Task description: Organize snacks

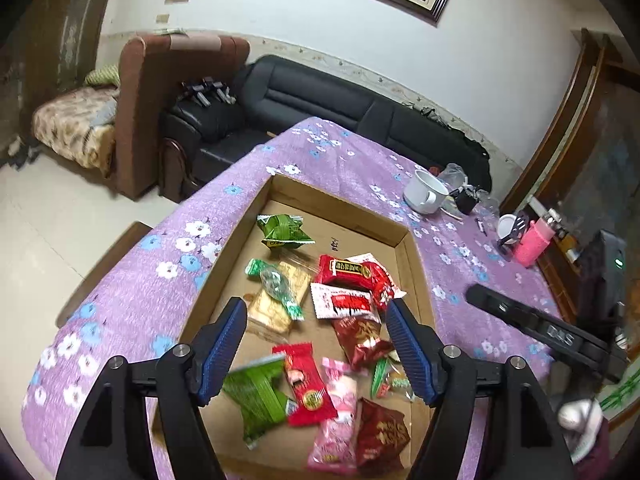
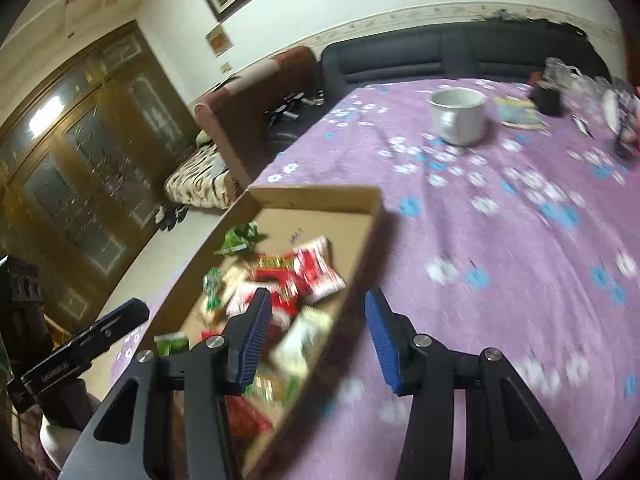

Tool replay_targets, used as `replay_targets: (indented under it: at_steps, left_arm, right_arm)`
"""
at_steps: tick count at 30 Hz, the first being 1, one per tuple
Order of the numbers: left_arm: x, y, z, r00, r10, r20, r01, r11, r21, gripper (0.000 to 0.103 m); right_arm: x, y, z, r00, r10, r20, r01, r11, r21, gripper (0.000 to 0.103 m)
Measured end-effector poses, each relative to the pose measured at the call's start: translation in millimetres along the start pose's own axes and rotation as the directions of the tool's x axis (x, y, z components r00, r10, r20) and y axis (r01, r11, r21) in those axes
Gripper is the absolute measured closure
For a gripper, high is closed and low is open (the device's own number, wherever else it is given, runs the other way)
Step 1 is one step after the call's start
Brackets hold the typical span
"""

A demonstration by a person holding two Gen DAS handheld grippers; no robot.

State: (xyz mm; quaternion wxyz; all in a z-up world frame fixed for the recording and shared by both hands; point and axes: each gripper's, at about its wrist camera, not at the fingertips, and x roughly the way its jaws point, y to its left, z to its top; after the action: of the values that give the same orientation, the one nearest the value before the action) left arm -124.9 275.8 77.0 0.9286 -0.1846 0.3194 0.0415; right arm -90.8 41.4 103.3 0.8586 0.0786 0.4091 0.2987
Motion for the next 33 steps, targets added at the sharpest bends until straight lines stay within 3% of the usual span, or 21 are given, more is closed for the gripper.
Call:
replay_targets:
  at_steps: [4,9,19,26,33]
  left_arm:
    - [-16.5,-24.6,-15.4,0.992,0.102,0.076,-0.106,0.993,0.051,0.012]
    - [-30.8,-49.8,-27.6,0.982,0.149,0.116,-0.161,0.982,0.100,0.011]
    - [-48.5,-93.5,-42.0,0.968,0.204,0.149,-0.231,0.952,0.200,0.009]
    - [-61.6,-102.8,-47.7,0.955,0.232,0.185,-0.269,0.939,0.214,0.002]
    - [-64.2,-95.6,-51.5,0.959,0.225,0.170,-0.258,0.944,0.204,0.002]
  right_arm:
    - [-23.5,-0.3,-30.6,0.999,-0.020,0.032,0.019,1.000,0.016,0.054]
    - [-52.0,2.0,-58.8,0.995,-0.048,0.090,0.047,0.999,0.004,0.046]
    - [-100.8,14.0,-75.3,0.966,-0.127,0.227,0.150,0.985,-0.090,0.038]
    - [-98.4,26.4,-90.2,0.970,-0.131,0.204,0.160,0.978,-0.134,0.036]
    - [-86.8,40.2,-99.3,0.978,-0.134,0.163,0.161,0.972,-0.170,0.033]
